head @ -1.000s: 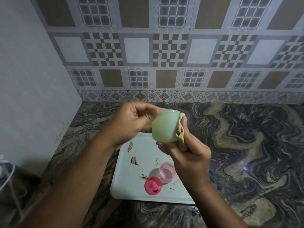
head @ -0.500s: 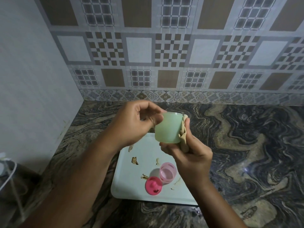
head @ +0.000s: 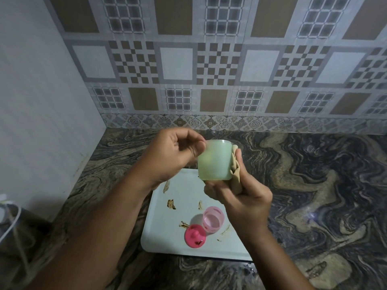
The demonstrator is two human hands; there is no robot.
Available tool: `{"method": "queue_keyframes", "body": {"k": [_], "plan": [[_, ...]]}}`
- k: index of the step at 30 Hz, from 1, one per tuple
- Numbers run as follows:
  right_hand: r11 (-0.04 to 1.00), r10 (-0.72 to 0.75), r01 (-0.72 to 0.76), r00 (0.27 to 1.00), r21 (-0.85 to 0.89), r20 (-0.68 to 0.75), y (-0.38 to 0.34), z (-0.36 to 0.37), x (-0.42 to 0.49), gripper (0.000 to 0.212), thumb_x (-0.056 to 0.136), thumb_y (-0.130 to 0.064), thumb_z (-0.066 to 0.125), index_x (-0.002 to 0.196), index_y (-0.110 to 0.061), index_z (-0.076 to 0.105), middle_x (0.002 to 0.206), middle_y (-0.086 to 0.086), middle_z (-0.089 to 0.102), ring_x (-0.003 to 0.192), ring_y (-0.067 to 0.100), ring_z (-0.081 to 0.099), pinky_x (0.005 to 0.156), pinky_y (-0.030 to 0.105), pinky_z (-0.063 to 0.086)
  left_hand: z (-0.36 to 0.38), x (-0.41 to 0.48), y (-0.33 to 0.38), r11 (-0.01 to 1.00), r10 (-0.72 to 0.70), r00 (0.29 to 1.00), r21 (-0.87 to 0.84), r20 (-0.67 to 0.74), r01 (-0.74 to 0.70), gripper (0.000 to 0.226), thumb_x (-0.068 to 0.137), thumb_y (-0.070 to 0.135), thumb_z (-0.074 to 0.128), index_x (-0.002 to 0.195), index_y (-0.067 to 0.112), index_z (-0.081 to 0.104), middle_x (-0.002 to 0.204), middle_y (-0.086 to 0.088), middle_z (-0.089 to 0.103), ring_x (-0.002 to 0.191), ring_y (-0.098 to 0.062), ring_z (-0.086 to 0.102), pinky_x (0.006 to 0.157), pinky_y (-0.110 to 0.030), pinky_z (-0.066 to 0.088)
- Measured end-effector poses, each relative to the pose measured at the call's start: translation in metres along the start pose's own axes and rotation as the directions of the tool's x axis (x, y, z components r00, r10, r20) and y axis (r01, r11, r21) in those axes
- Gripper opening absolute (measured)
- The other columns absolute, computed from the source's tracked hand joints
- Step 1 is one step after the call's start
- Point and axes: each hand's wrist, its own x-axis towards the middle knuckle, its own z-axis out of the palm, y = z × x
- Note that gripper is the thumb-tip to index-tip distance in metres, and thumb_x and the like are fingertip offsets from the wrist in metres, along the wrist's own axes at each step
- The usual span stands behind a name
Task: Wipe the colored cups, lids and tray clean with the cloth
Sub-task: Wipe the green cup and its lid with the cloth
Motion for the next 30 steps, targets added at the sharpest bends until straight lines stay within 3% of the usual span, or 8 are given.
{"method": "queue_keyframes", "body": {"k": [4, 7, 10, 13, 18, 21, 25, 30], "plan": [[0.852, -0.279, 0.294, 0.955, -0.433, 0.099, 0.006, -0.004, 0.003, 0.071, 0.072, -0.031, 0.087, 0.123, 0.011, 0.063, 0.080, 0.012, 0.074, 0.076, 0.003, 0.057, 0.084, 0.002, 0.044, 0.007, -0.001, 0.005, 0.906, 0.130, 0.991, 0.404, 0.012, -0.124, 0.011, 0.086, 0.026, 0.074, 0.078, 0.029, 0.069, 0.079, 0.013, 0.069, 0.080, -0.008, 0.065, 0.075, -0.034, 0.055], [0.968, -0.133, 0.131, 0.991, -0.212, 0.005, 0.008, -0.002, -0.003, 0.073, 0.076, -0.041, 0.085, 0.137, -0.010, 0.058, 0.082, -0.018, 0.067, 0.071, 0.002, 0.062, 0.071, 0.022, 0.057, 0.010, -0.003, 0.006, 0.936, 0.115, 0.993, 0.334, 0.011, -0.112, 0.002, 0.087, 0.033, 0.073, 0.085, 0.031, 0.073, 0.086, 0.016, 0.073, 0.087, -0.001, 0.068, 0.079, -0.025, 0.054], [0.991, 0.118, -0.112, 0.990, 0.075, -0.077, 0.001, 0.001, -0.007, 0.069, 0.074, -0.029, 0.086, 0.138, -0.031, 0.058, 0.072, -0.005, 0.070, 0.063, 0.018, 0.073, 0.063, 0.045, 0.064, 0.006, -0.003, 0.000, 0.999, -0.032, 0.998, 0.039, 0.053, 0.030, 0.019, 0.085, 0.030, 0.067, 0.099, 0.022, 0.076, 0.102, 0.005, 0.077, 0.096, -0.014, 0.073, 0.080, -0.035, 0.060], [0.974, 0.169, -0.164, 0.986, 0.156, -0.016, 0.001, 0.003, -0.005, 0.072, 0.070, -0.017, 0.086, 0.136, -0.029, 0.059, 0.073, -0.012, 0.069, 0.069, 0.009, 0.069, 0.065, 0.045, 0.064, 0.004, -0.002, -0.001, 0.998, -0.007, 1.000, 0.068, -0.024, 0.008, 0.007, 0.088, 0.016, 0.070, 0.090, 0.020, 0.075, 0.089, -0.001, 0.077, 0.084, -0.020, 0.074, 0.070, -0.030, 0.060], [0.951, -0.108, 0.120, 0.992, -0.286, 0.058, 0.009, 0.001, 0.003, 0.074, 0.071, -0.037, 0.088, 0.125, 0.007, 0.064, 0.082, -0.001, 0.073, 0.083, -0.021, 0.053, 0.077, 0.005, 0.047, 0.015, -0.007, 0.007, 0.895, 0.151, 0.986, 0.434, -0.071, -0.106, 0.005, 0.086, 0.025, 0.074, 0.082, 0.028, 0.073, 0.079, 0.016, 0.071, 0.078, -0.003, 0.066, 0.072, -0.022, 0.053], [0.991, -0.064, 0.059, 0.997, -0.123, -0.033, 0.008, 0.000, -0.003, 0.069, 0.079, -0.035, 0.084, 0.138, -0.011, 0.057, 0.081, -0.022, 0.067, 0.069, -0.002, 0.065, 0.065, 0.034, 0.063, 0.018, -0.011, 0.012, 0.948, 0.142, 0.986, 0.299, -0.083, -0.111, 0.012, 0.088, 0.033, 0.072, 0.094, 0.024, 0.076, 0.084, 0.014, 0.075, 0.081, 0.000, 0.069, 0.078, -0.021, 0.056], [0.982, 0.164, -0.158, 0.985, 0.104, -0.045, 0.004, 0.000, -0.001, 0.071, 0.074, -0.015, 0.081, 0.139, -0.008, 0.055, 0.082, -0.027, 0.071, 0.068, 0.010, 0.070, 0.062, 0.050, 0.064, 0.005, -0.004, 0.003, 0.994, -0.008, 0.999, 0.109, -0.047, 0.013, 0.011, 0.085, 0.030, 0.072, 0.094, 0.026, 0.077, 0.092, 0.006, 0.078, 0.091, -0.015, 0.074, 0.084, -0.047, 0.060], [0.870, -0.233, 0.253, 0.967, -0.423, 0.099, 0.006, -0.002, 0.003, 0.068, 0.078, -0.039, 0.082, 0.127, 0.003, 0.062, 0.095, 0.013, 0.077, 0.079, 0.016, 0.066, 0.080, 0.016, 0.055, 0.014, -0.010, 0.008, 0.930, 0.114, 0.988, 0.360, -0.104, -0.070, 0.012, 0.084, 0.018, 0.077, 0.079, 0.027, 0.071, 0.075, 0.015, 0.071, 0.074, -0.006, 0.066, 0.074, -0.033, 0.056]]}}
